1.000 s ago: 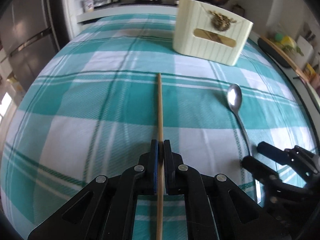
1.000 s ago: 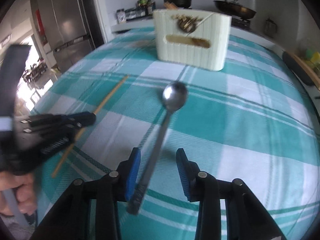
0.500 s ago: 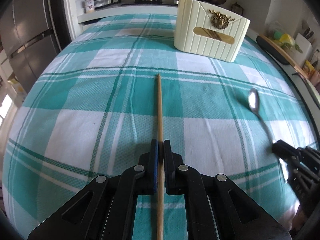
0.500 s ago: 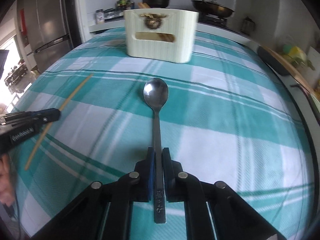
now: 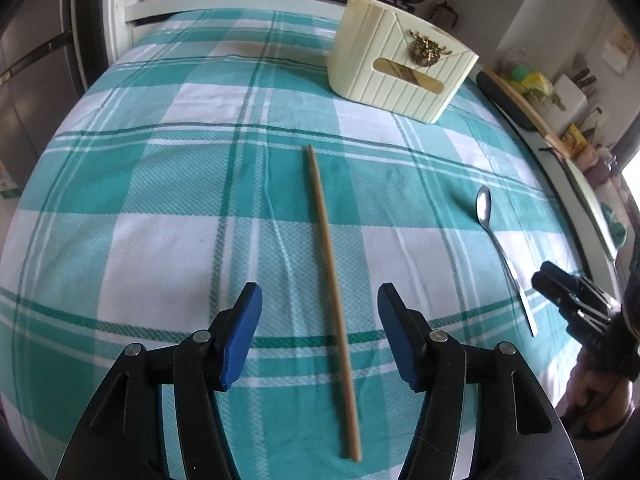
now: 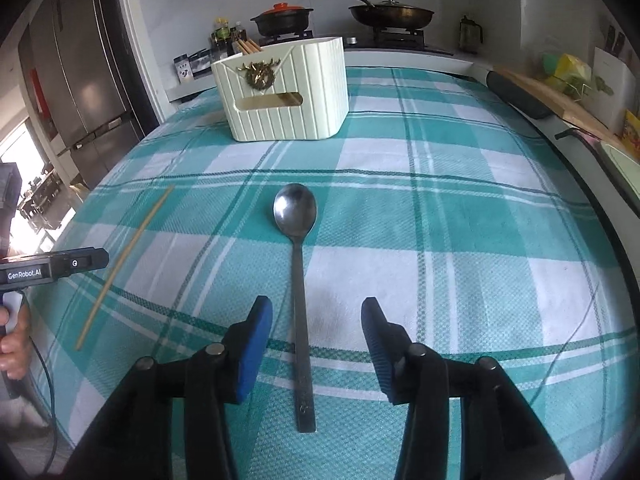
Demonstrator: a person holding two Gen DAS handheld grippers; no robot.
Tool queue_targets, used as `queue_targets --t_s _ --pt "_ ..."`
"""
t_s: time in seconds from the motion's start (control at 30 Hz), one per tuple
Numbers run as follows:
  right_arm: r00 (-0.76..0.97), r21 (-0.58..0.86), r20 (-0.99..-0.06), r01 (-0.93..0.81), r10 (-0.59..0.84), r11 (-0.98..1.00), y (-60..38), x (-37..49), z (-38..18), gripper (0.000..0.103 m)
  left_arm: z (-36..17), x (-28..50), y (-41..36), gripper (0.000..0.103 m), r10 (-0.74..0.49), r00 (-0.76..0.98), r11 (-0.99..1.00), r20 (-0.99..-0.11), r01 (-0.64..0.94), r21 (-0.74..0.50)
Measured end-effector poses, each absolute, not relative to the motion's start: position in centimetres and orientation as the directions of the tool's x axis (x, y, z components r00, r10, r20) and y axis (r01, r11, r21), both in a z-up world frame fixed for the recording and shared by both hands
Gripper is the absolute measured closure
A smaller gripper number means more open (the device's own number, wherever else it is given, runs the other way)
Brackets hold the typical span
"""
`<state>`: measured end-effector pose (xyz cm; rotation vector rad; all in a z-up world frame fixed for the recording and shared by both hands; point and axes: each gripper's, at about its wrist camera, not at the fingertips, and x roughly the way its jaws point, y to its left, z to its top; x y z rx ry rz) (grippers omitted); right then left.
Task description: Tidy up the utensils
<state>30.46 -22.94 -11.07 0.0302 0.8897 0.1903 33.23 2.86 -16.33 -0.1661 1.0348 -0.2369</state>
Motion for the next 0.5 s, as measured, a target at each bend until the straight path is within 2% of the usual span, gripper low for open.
queue_targets --t_s 0.23,0.33,0.5 --pt "0.609 0.117 -0.767 -0.178 0.202 0.977 -22.2 31.7 -10.9 0.056 -16.4 35.1 2.2 0.04 -0.263 0.47 0.964 -0.843 0.157 -0.214" --pt "0.601 0.114 -0.772 -0.191 0.208 0.975 -21.7 32.6 -11.0 0.05 -16.7 36.3 1.9 0.04 -0.247 0.462 0.968 -0.852 0.153 -0.198" --pt "0.582 0.109 -0.788 -0.194 0.203 0.975 -21.1 34.3 -12.0 0.05 -17.5 37.9 1.5 0.041 -0.227 0.451 0.973 -0.863 0.145 -0.18"
